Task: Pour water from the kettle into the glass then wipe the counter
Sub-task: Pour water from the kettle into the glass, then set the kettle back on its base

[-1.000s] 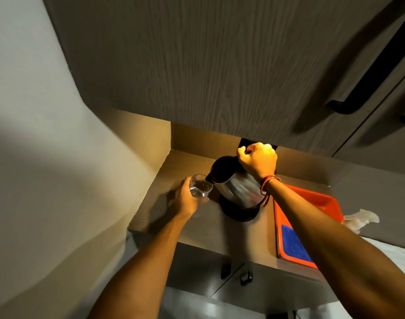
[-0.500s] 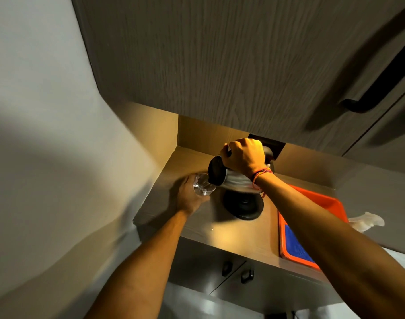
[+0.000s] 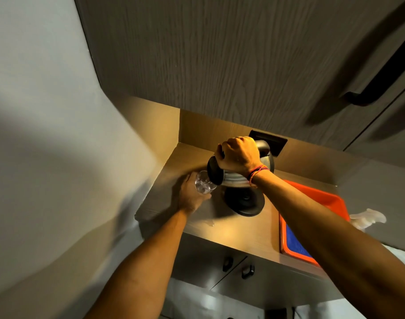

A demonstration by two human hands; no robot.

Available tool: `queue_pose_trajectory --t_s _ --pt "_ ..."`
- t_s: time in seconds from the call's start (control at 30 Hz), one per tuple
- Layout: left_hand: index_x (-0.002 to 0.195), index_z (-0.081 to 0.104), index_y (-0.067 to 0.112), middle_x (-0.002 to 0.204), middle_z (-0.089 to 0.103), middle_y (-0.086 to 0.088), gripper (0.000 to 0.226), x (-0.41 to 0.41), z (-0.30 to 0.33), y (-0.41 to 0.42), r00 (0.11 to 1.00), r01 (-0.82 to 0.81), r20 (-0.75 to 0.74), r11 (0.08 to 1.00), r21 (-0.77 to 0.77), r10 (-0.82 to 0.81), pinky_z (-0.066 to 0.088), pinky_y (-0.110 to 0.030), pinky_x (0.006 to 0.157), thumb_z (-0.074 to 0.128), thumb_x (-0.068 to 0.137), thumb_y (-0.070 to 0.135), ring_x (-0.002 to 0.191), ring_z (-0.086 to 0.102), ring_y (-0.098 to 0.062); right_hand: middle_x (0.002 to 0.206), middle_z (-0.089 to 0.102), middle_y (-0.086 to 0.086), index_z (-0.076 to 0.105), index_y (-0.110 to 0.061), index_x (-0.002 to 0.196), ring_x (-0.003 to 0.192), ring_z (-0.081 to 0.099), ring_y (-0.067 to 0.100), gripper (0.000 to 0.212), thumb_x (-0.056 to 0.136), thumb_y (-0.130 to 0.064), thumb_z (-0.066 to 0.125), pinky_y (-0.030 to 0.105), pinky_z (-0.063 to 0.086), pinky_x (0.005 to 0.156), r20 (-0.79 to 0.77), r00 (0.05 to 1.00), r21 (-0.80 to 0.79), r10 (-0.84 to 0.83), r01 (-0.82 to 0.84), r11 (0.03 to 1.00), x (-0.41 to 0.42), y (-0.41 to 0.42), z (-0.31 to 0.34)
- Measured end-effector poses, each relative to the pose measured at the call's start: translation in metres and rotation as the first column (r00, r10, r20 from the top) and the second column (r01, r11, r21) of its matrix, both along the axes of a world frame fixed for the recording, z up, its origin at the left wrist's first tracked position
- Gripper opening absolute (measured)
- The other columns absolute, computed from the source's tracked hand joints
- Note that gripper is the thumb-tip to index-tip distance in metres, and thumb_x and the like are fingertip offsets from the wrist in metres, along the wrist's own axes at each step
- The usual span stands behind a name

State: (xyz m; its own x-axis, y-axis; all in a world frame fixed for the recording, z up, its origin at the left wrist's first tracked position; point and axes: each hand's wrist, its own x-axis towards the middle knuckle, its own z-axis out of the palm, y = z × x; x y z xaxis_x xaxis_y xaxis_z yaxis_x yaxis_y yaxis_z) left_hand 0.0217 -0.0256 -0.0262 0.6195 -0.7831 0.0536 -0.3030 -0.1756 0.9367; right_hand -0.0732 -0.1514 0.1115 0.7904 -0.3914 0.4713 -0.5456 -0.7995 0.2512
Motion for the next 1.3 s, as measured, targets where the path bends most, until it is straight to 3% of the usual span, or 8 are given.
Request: queue_pose_trajectory --t_s 0.33,0.6,0.7,0.8,0.9,1.03,1.17,1.3 --pt "0.123 0.061 0.01 0.121 0.066 -0.009 0.069 0.0 -0.004 0.002 1.0 -0.01 0.001 1.0 0.03 0.01 0.058 -0.039 0.088 0.091 0.061 0.007 0.107 0.065 -0.025 0.046 0.057 0.0 0.058 -0.011 0.046 0.04 0.054 0.023 0.045 0.086 -0.032 0.05 0.024 0.042 0.048 -0.021 1.0 0.026 0.004 -0.003 1.0 0.002 0.001 -0.003" --pt "0.128 0.061 0.015 0.124 0.068 -0.004 0.073 0.002 -0.003 -0.006 0.999 -0.041 -0.022 0.995 0.087 0.043 0.058 -0.033 0.088 0.091 0.062 0.01 0.111 0.065 -0.021 0.053 0.055 0.005 0.061 -0.01 0.057 0.048 0.058 0.027 0.045 0.093 -0.034 0.05 0.027 0.04 0.051 0.121 0.973 0.21 -0.197 0.169 0.963 -0.019 -0.021 -0.009" --pt "0.128 0.063 0.013 0.123 0.067 -0.001 0.06 0.002 -0.001 -0.014 0.985 -0.063 -0.155 0.99 0.125 0.082 0.056 -0.045 0.097 0.086 0.073 0.013 0.116 0.063 -0.023 0.052 0.055 0.008 0.06 -0.009 0.055 0.05 0.055 0.027 0.043 0.089 -0.034 0.056 0.027 0.037 0.051 0.271 0.892 0.374 -0.361 0.248 0.894 -0.035 -0.035 -0.016" --pt "0.132 0.058 0.013 0.127 0.067 -0.006 0.079 -0.001 0.001 -0.022 0.993 -0.07 -0.085 0.988 0.137 0.082 0.056 -0.045 0.098 0.094 0.062 0.009 0.116 0.062 -0.024 0.038 0.036 0.003 0.047 -0.008 0.045 0.045 0.047 0.025 0.045 0.083 -0.03 0.057 0.026 0.028 0.048 0.4 0.758 0.558 -0.515 0.244 0.793 -0.055 -0.048 -0.026" --pt "0.134 0.055 0.012 0.131 0.064 -0.01 0.083 -0.006 0.001 -0.03 0.992 -0.078 -0.087 0.987 0.14 0.091 0.056 -0.042 0.099 0.095 0.061 0.01 0.122 0.061 -0.028 0.045 0.019 0.009 0.036 -0.007 0.04 0.046 0.036 0.02 0.047 0.077 -0.028 0.055 0.03 0.027 0.051 0.467 0.63 0.66 -0.621 0.218 0.719 -0.076 -0.062 -0.035" --pt "0.141 0.051 0.011 0.136 0.061 -0.012 0.089 -0.009 -0.006 -0.037 0.991 -0.089 -0.088 0.983 0.162 0.104 0.053 -0.043 0.103 0.093 0.062 0.008 0.127 0.057 -0.029 0.054 0.02 0.009 0.047 0.0 0.042 0.051 0.032 0.022 0.046 0.076 -0.029 0.055 0.039 0.035 0.052 0.497 0.5 0.747 -0.71 0.17 0.643 -0.094 -0.073 -0.052" --pt "0.14 0.051 0.013 0.136 0.061 -0.012 0.086 -0.013 -0.016 -0.039 0.99 -0.077 -0.103 0.979 0.189 0.098 0.053 -0.046 0.103 0.092 0.064 0.009 0.129 0.055 -0.03 0.039 0.024 -0.004 0.042 -0.014 0.036 0.062 0.038 0.025 0.048 0.08 -0.026 0.059 0.034 0.032 0.06 0.47 0.399 0.838 -0.788 0.081 0.54 -0.109 -0.077 -0.073" --pt "0.136 0.054 0.012 0.132 0.064 -0.012 0.083 -0.014 -0.019 -0.044 0.989 -0.089 -0.103 0.979 0.184 0.109 0.054 -0.039 0.1 0.093 0.063 0.008 0.125 0.058 -0.029 0.041 0.019 -0.001 0.035 -0.013 0.035 0.061 0.035 0.024 0.051 0.079 -0.026 0.058 0.034 0.031 0.059 0.5 0.374 0.832 -0.781 0.044 0.553 -0.114 -0.079 -0.082"
